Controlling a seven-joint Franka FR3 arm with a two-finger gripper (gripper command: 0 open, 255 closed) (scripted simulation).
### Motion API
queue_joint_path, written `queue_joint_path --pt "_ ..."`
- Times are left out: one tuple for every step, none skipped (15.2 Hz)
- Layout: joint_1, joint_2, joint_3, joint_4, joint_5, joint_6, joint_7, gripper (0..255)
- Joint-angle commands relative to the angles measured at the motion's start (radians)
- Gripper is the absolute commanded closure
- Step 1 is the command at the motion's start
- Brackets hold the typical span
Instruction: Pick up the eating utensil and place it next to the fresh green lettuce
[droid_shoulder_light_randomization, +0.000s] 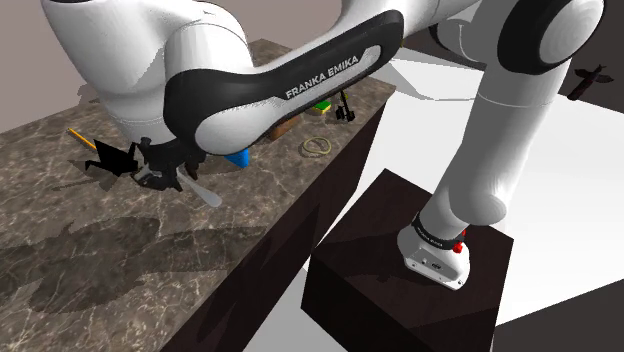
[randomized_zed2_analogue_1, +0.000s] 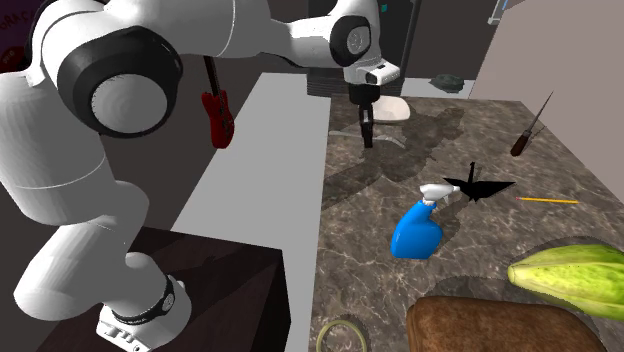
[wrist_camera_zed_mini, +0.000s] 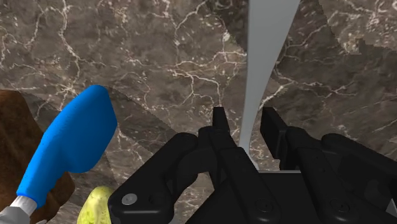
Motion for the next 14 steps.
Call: queue_joint_path --pt "0.002 0.000 0.002 0.025 0.003 -0.024 -0.007 255" --pt "0.003 -0.002 0.003 0.036 0.007 -0.036 -0.011 255" --pt "0.003 -0.004 0.004 0.047 0.009 -0.048 -0.015 255" --pt "0.004 -0.006 0.004 0.058 0.012 -0.060 -0.019 255" --pt "0.004 -0.007 0.005 0.065 0.014 -0.067 -0.021 255" --pt "-0.010 -0.006 -0.003 0.066 0.015 -0.062 -0.042 255" --pt "-0.024 -0.004 -0.010 0.069 0.016 -0.057 -0.064 255" --pt "-0.038 0.000 -0.018 0.073 0.016 -0.053 -0.085 255" --pt "-0.050 0.004 -0.025 0.079 0.016 -0.049 -0.105 255" --pt "-0.063 0.010 -0.033 0.086 0.015 -0.046 -0.126 255" --pt "-0.074 0.016 -0.040 0.094 0.014 -0.044 -0.146 255" --pt "-0.086 0.024 -0.048 0.104 0.012 -0.042 -0.165 255" --pt "-0.096 0.033 -0.055 0.115 0.010 -0.040 -0.185 255" --pt "-0.107 0.042 -0.063 0.127 0.008 -0.039 -0.204 255"
